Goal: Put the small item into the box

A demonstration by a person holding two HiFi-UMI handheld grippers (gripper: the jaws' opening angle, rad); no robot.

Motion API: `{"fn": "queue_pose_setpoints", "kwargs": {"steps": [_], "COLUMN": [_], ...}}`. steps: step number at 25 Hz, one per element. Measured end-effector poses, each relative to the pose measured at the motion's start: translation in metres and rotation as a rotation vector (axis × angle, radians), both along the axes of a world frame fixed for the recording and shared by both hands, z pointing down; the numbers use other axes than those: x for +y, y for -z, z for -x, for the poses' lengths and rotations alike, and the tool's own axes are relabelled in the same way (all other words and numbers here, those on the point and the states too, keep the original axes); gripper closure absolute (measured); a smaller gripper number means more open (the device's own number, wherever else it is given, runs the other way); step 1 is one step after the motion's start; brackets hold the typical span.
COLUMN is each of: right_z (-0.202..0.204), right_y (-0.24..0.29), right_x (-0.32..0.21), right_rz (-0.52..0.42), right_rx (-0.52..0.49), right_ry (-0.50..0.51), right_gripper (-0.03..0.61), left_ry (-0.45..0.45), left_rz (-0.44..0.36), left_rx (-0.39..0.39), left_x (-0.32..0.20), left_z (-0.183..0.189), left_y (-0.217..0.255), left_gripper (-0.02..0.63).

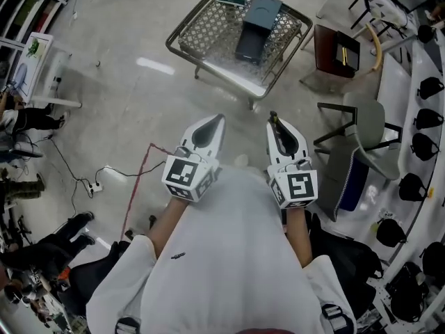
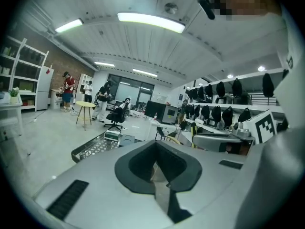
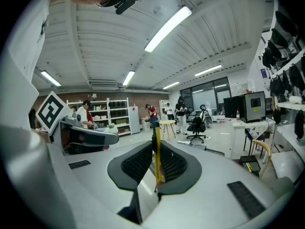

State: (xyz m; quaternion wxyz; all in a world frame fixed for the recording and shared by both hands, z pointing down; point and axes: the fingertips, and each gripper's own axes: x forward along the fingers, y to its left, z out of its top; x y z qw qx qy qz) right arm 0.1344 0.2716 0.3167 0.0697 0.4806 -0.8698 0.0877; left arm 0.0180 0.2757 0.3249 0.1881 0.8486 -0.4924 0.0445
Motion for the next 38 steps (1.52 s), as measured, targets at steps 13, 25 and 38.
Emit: {"fn": "queue_pose_setpoints", "kwargs": {"steps": [13, 25, 38], "right_z": [-0.021, -0.020, -0.003], "right_y": [0.003, 0.000, 0.019], "right_x": [-0.011, -0.091, -0.208], "right_rz": [-0.009, -0.023, -0.029], "right_rx": [-0.026, 0.000, -0.001], "right_ry": [-0.020, -0.032, -0.070], "right_gripper": [0.535, 0.535, 0.535], "left_ry": [-0.007, -0.023, -0.092], "left_rz": [0.015, -0.013, -0.002], "left_rx": [-0.003, 0.017, 0.021], "left_x": [-0.004, -0.096, -0.226], "left_z": [-0.025, -0.026, -0.020], "left_y": [-0.006, -0.005, 0.005], "left_gripper": [0.612, 0.612, 0.612]}}
